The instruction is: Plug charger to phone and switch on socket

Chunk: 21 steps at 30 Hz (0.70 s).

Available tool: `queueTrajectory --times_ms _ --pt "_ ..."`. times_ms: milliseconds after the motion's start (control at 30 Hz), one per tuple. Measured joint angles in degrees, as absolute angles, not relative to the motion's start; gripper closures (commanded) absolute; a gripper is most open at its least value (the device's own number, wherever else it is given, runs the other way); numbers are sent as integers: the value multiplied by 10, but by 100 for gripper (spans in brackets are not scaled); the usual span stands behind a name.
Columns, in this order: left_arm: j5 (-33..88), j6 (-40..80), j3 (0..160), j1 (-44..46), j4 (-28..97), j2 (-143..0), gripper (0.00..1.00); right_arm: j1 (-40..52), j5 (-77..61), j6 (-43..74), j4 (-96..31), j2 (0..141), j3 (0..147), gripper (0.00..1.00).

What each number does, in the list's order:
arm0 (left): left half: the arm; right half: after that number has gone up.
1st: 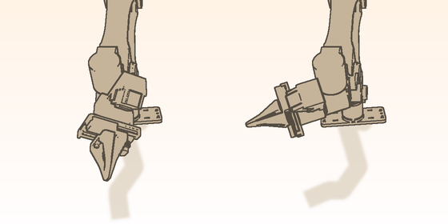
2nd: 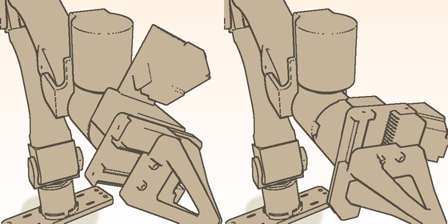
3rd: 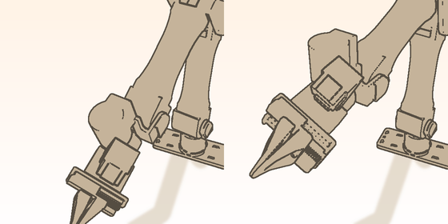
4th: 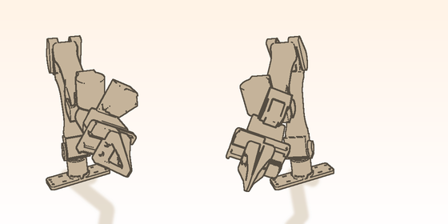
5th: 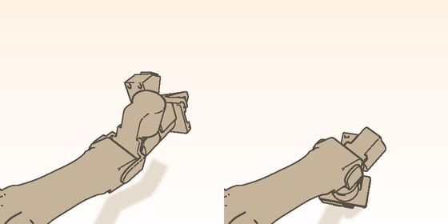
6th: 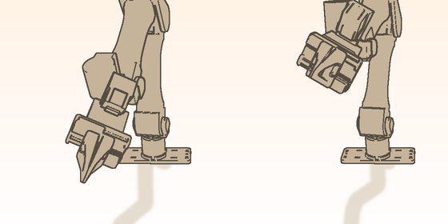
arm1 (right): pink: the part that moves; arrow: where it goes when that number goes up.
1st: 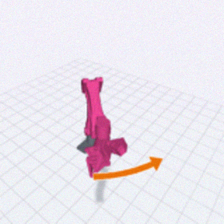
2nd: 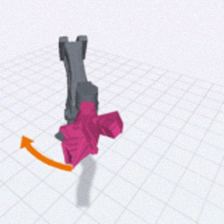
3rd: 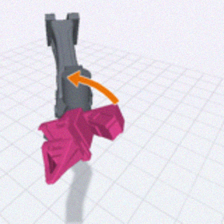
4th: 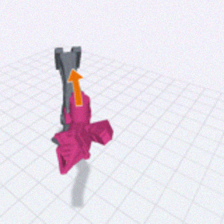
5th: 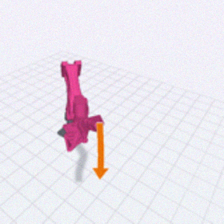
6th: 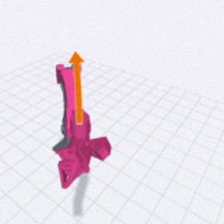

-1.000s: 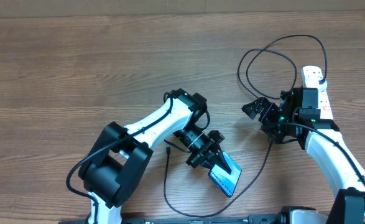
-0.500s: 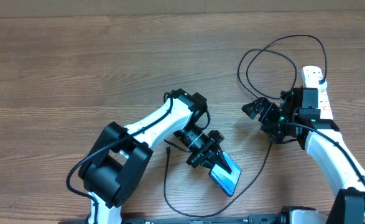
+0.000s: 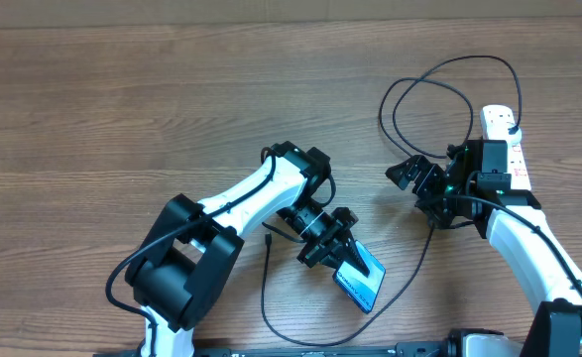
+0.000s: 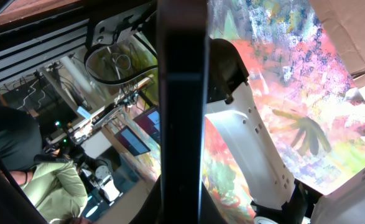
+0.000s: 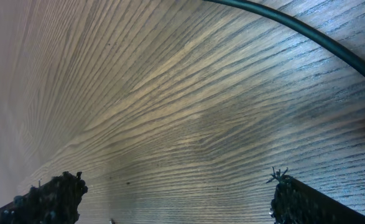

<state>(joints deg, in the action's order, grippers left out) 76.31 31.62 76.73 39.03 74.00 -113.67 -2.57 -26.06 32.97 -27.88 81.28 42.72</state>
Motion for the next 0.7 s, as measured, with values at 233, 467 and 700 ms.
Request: queueTrajectory --times_ms 233,467,700 --pt "763 316 767 390 736 -1137 96 -26 -261 330 -279 813 427 0" --pt "763 316 767 390 734 -1137 96 -26 -261 330 -279 813 427 0" --pt "763 316 767 390 732 -1137 96 -26 -261 330 -279 813 427 0"
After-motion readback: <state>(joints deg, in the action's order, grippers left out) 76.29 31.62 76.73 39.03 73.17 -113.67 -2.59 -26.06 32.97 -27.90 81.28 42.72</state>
